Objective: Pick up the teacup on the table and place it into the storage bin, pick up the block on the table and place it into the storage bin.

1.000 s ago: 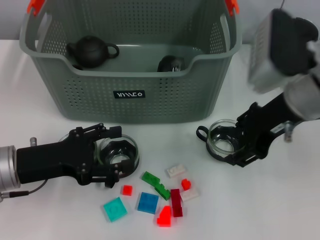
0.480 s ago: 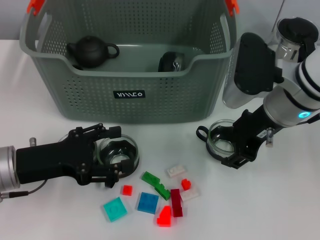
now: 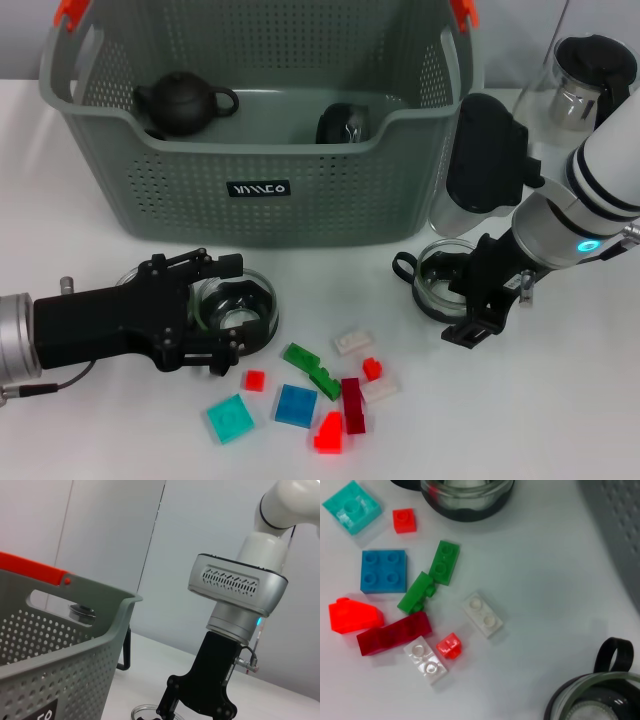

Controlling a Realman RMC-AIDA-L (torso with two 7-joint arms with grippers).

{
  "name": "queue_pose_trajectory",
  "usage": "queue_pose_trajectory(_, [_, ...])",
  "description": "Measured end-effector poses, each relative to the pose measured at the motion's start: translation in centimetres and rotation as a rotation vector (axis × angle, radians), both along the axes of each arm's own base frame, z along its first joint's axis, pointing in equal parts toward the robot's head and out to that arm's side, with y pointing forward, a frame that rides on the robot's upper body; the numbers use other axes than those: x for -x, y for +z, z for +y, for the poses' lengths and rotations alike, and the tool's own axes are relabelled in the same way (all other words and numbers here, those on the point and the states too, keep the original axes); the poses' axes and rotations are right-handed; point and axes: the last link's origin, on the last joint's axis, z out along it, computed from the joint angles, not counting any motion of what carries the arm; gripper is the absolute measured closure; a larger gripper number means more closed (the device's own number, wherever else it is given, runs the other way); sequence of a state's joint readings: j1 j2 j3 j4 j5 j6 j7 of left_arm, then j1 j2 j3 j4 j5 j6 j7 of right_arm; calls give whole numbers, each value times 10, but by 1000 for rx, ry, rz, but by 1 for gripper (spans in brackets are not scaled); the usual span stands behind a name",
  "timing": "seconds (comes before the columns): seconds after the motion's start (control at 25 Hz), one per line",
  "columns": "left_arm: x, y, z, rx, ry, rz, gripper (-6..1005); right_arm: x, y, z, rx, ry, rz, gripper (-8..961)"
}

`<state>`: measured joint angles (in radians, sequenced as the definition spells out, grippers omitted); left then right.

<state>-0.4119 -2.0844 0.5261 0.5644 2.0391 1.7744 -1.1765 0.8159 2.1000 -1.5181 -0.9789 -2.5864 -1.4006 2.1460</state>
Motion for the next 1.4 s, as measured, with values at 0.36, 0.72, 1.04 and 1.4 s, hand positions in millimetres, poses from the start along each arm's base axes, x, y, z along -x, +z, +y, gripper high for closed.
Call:
queue_pose_trajectory(0.36, [1, -2, -1, 1, 2, -2, 84, 1, -7, -2, 7, 14, -26, 280])
queue_pose_trajectory(0.72, [2, -3, -3, 2, 5, -2, 85, 3, -14, -6, 17, 29, -55, 400])
queue_pose_trajectory(1.04, [2, -5, -5, 8, 9, -7, 85, 3, -14, -11, 39, 33, -69, 660])
queue_pose_trajectory(1.4, [4, -6, -8, 5, 12, -6, 86, 4, -12, -14, 49, 29, -71, 880])
